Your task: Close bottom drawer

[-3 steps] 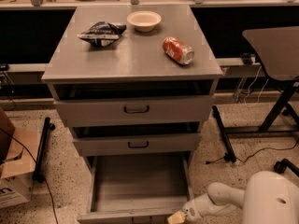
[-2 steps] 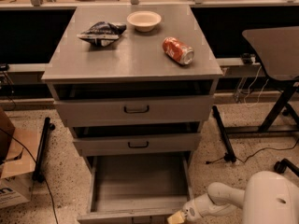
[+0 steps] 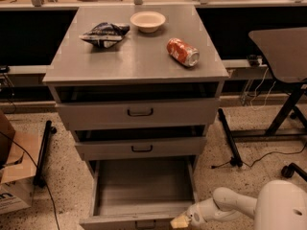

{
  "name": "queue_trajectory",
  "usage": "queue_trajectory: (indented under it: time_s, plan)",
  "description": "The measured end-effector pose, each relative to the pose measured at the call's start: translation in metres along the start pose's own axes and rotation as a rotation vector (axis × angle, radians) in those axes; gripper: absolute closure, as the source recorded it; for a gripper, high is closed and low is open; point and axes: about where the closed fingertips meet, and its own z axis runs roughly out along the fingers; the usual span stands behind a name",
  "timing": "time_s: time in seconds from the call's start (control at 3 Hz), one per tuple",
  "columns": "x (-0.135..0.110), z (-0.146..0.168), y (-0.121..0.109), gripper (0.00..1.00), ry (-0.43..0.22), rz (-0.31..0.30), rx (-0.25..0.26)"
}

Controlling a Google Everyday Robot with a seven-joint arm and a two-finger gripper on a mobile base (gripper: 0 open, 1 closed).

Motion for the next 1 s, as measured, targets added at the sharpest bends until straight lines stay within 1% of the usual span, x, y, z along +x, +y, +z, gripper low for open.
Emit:
queue_trajectory:
  time_s: [1.0]
  plan:
    - [-0.0147,0.0038,-0.0066,1.0,0.0,-0.031,0.009]
